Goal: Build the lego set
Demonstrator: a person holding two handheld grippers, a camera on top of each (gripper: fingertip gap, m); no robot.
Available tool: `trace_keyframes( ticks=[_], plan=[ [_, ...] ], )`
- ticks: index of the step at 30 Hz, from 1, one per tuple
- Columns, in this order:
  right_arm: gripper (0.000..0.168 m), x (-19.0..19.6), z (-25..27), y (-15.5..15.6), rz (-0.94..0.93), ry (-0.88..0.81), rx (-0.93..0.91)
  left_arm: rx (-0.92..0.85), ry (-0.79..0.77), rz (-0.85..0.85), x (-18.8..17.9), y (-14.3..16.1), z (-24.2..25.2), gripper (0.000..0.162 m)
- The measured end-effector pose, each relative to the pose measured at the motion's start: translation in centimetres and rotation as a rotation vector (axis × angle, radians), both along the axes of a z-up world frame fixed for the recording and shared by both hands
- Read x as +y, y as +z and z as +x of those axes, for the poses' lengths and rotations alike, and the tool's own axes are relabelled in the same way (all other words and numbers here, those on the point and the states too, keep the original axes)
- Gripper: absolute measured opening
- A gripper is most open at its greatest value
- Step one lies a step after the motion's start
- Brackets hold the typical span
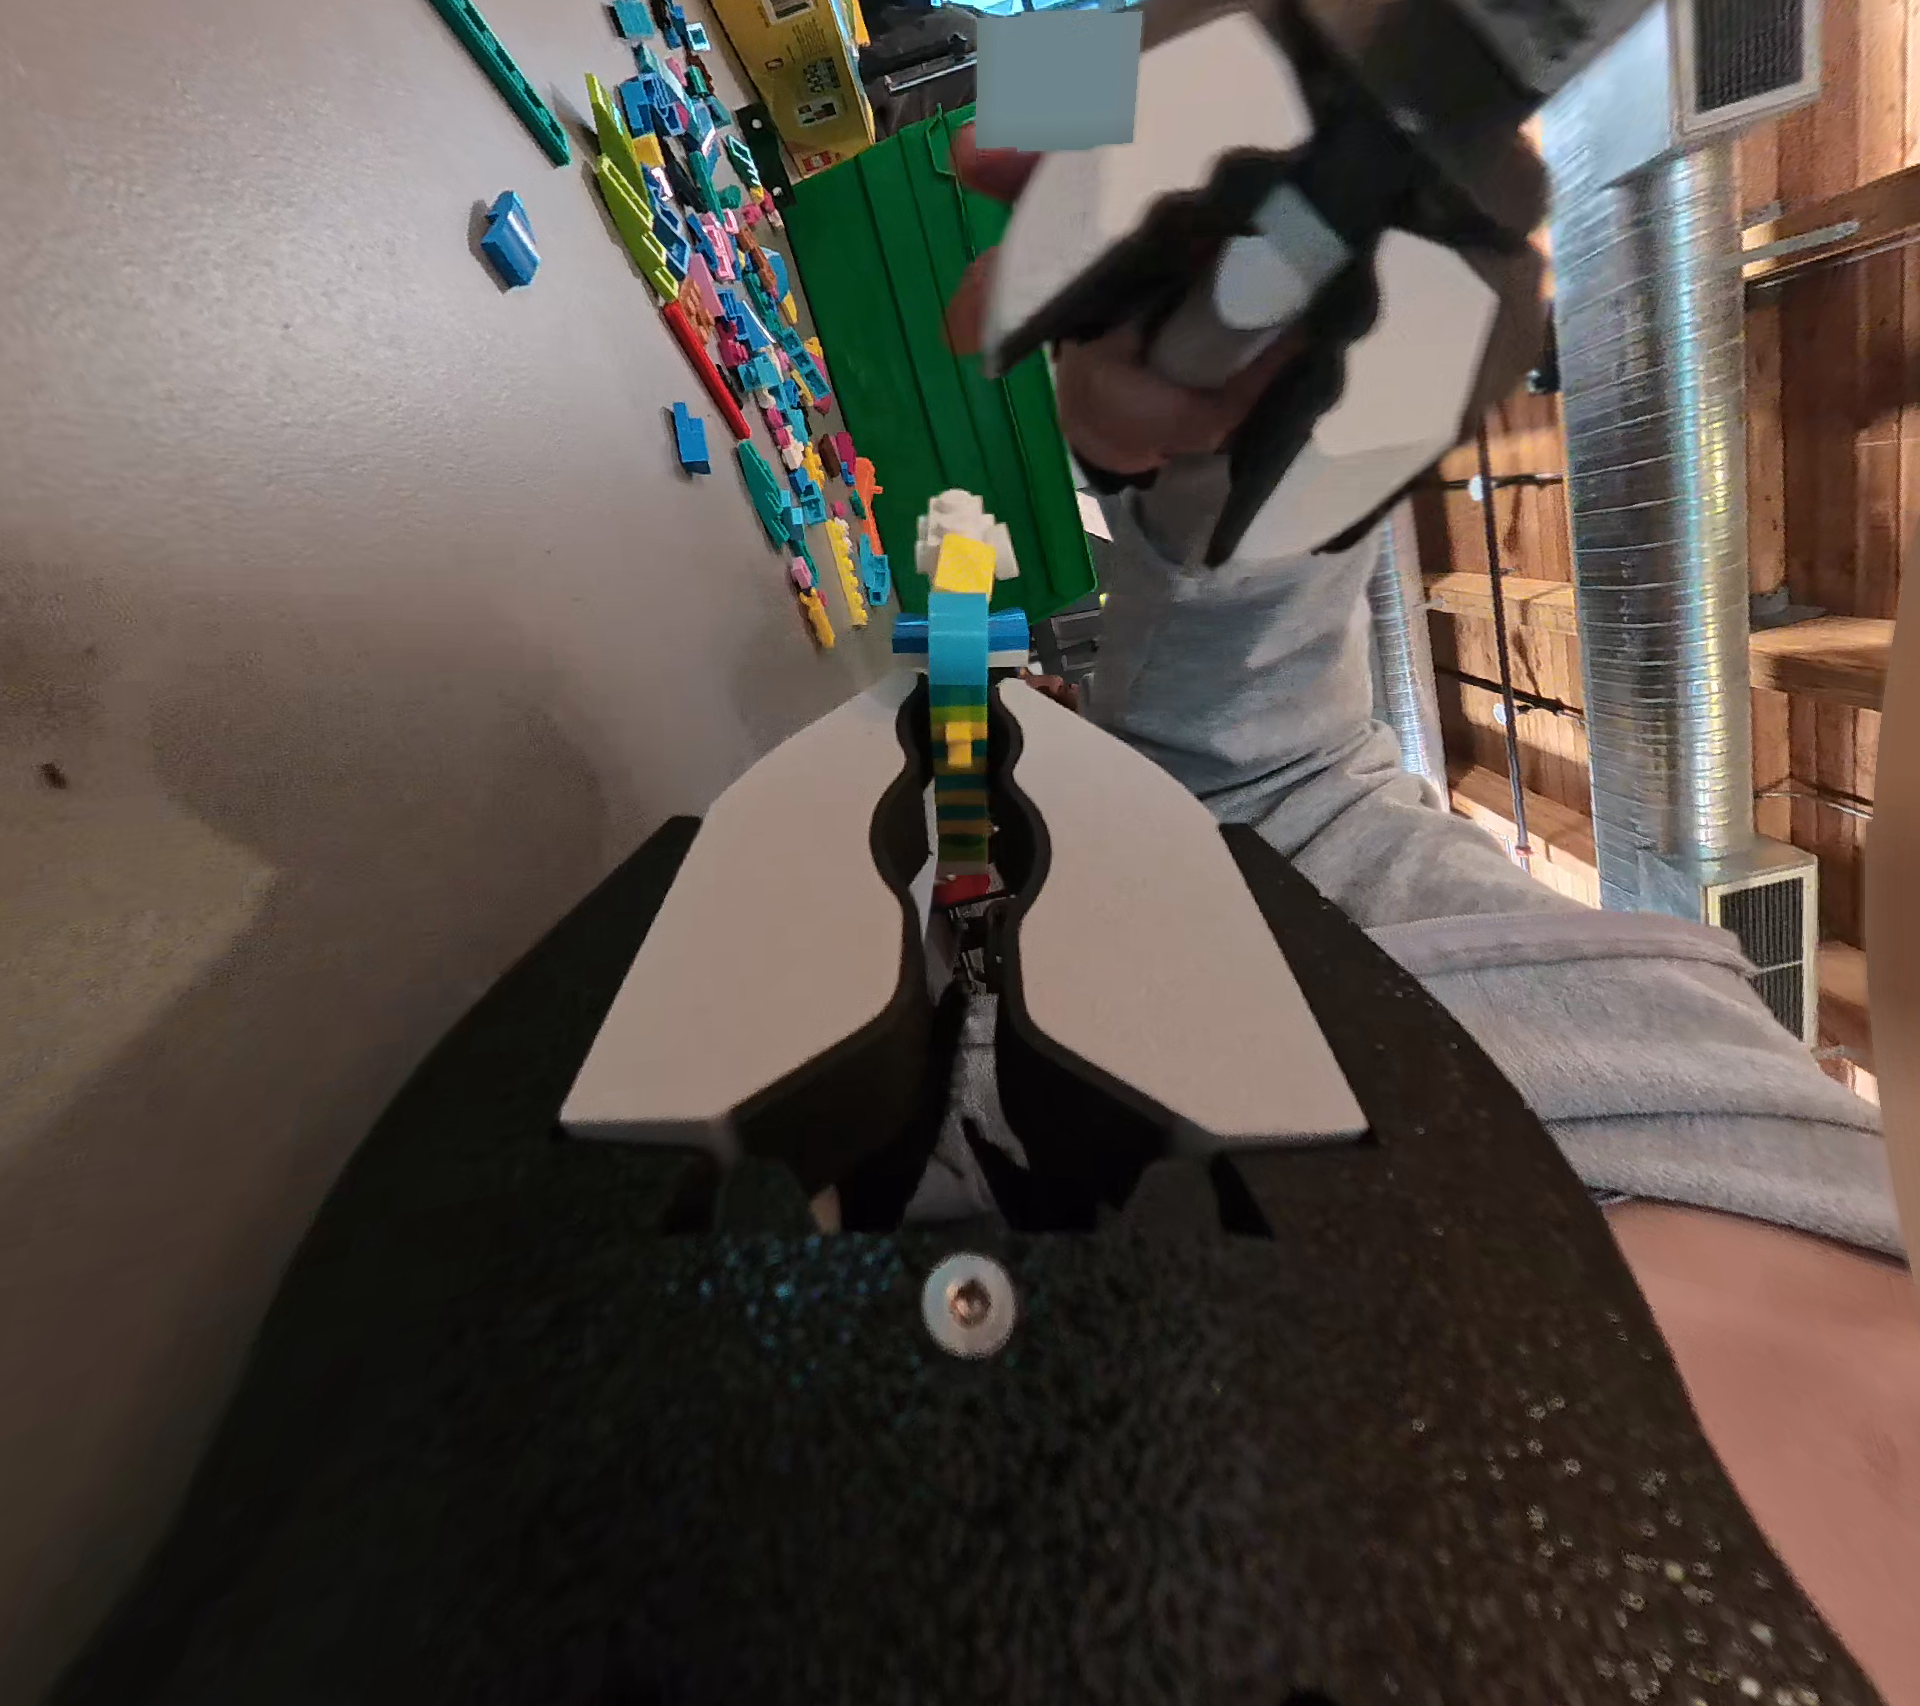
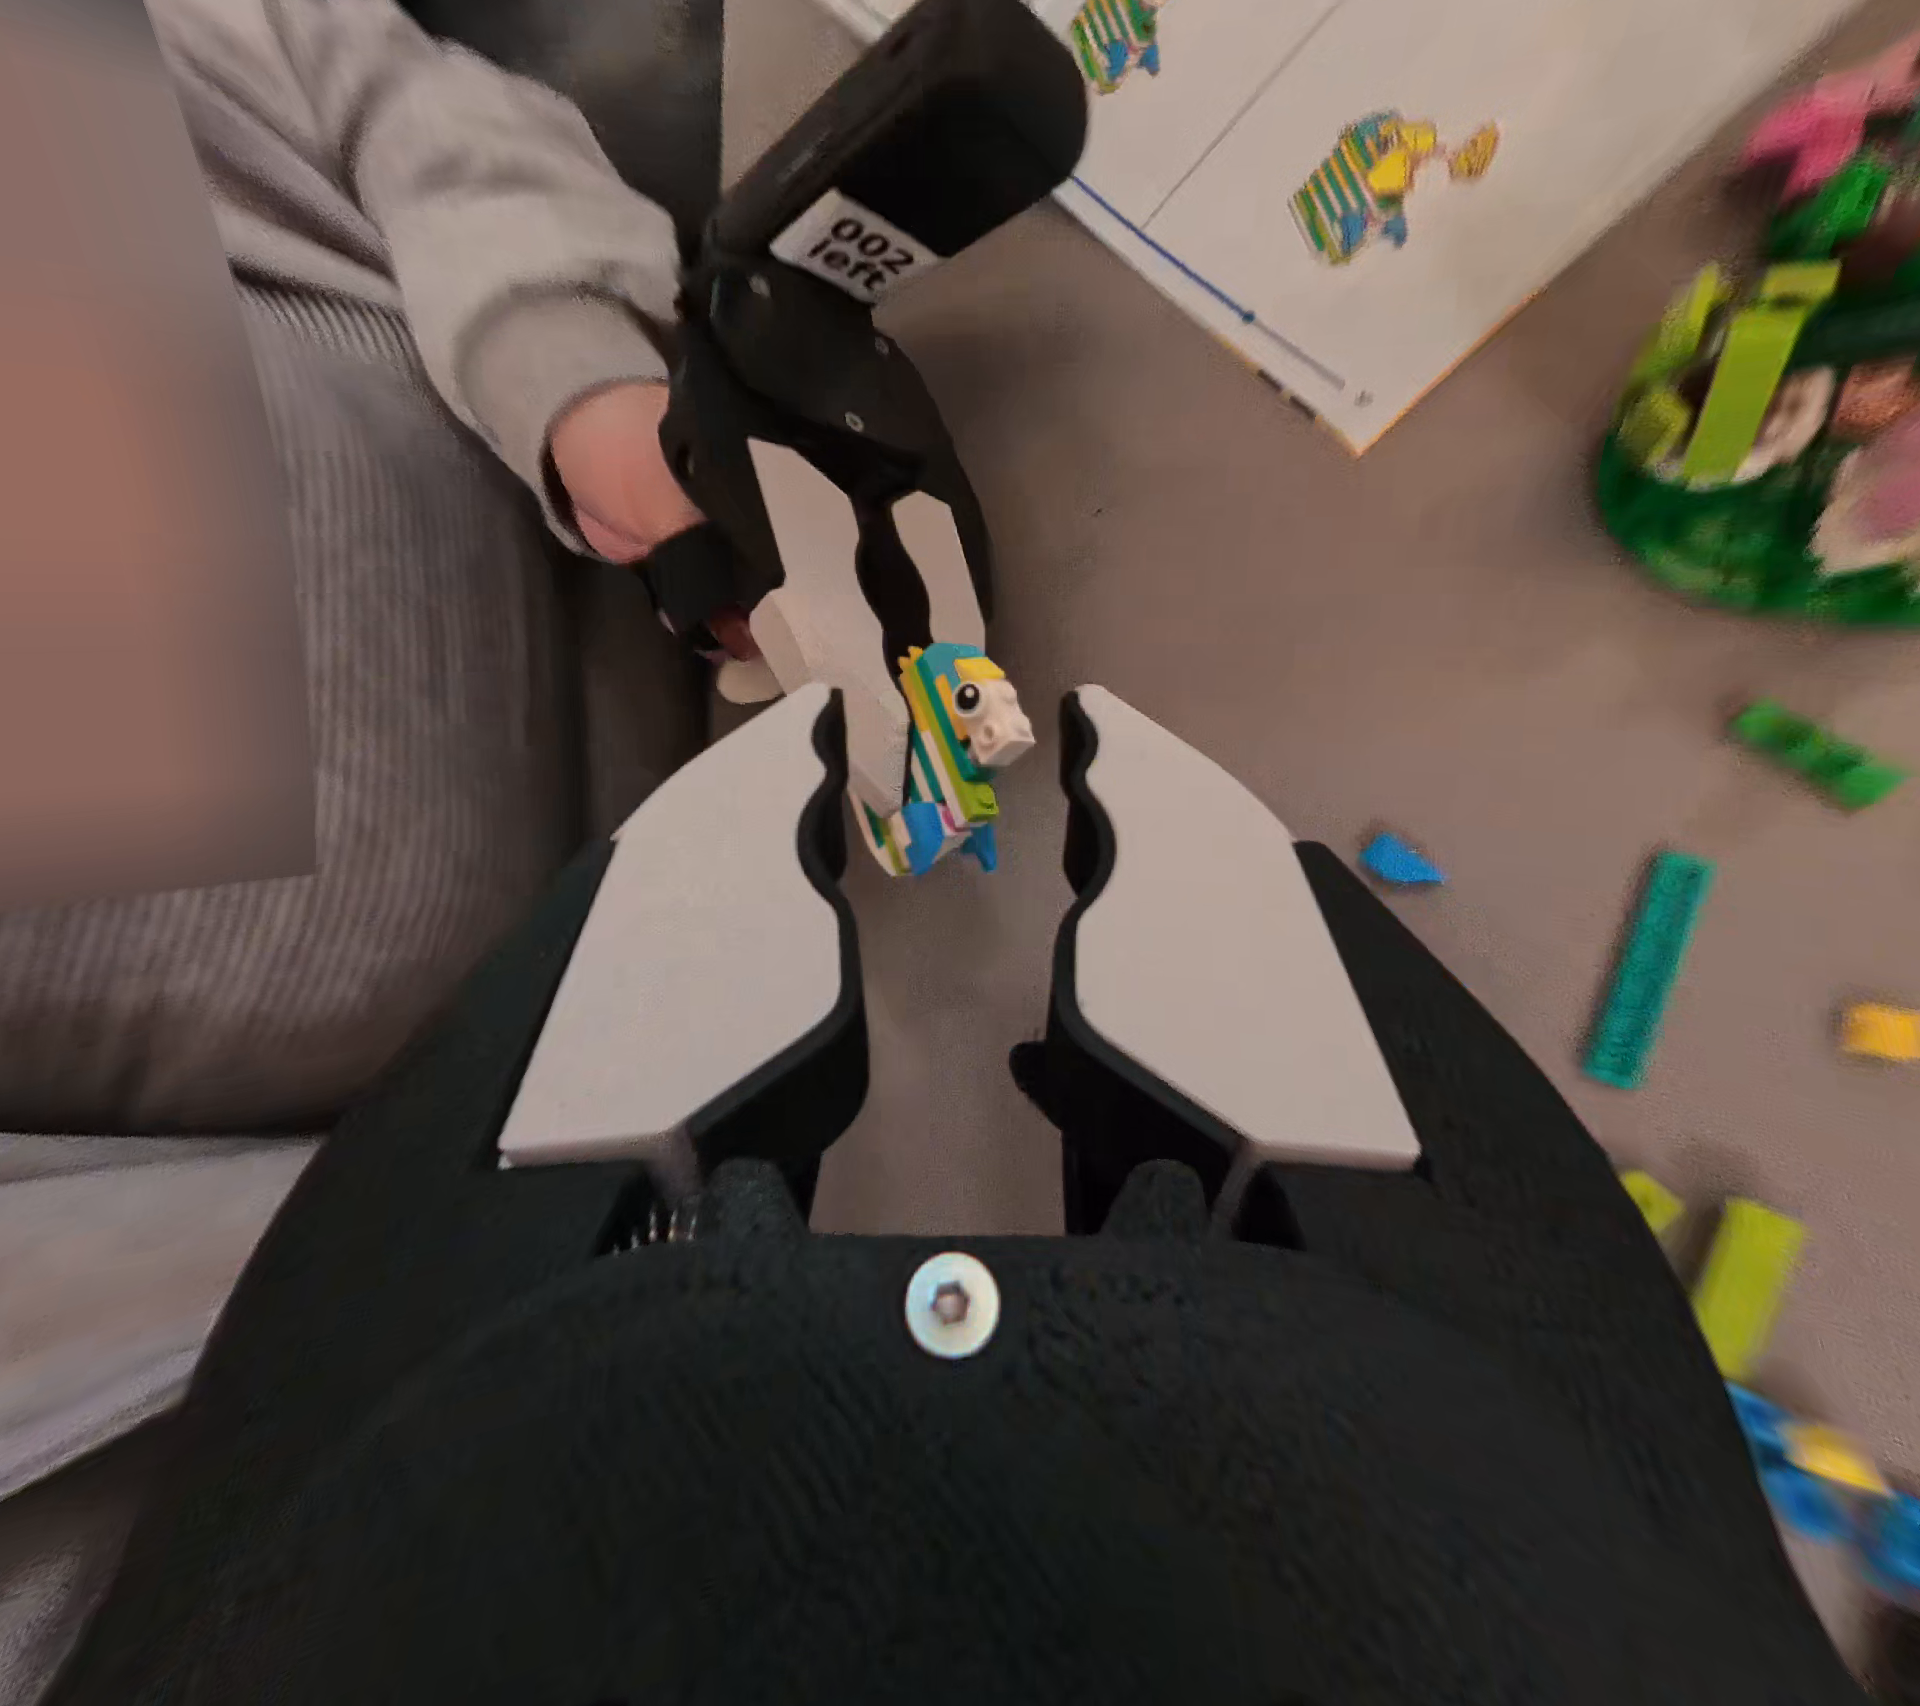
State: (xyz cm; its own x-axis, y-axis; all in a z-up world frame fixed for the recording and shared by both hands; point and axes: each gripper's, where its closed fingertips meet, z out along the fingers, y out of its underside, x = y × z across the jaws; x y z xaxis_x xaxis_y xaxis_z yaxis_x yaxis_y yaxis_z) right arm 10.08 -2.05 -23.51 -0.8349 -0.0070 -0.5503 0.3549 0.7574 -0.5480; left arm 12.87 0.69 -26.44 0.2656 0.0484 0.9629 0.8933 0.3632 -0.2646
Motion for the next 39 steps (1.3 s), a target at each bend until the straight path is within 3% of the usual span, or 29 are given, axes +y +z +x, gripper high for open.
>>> trace_keyframes(
  ticks=[5, 11, 39],
  plan=[
    [0.048, 0.0, 0.0, -0.8, -0.048, -0.166, -0.467, 0.002, -0.019, 0.039, 0.0, 0.4, 0.2, 0.007],
    [0.046, -0.4, 1.0, -1.6, -0.069, -0.194, -0.686, 0.011, -0.048, 0.051, 0.2, 0.6, 0.5, 0.008],
    [0.015, -0.4, 1.8, -1.8, -0.058, -0.166, -0.709, 0.028, -0.055, 0.064, 0.1, 0.9, 0.7, 0.007]
  ],
)
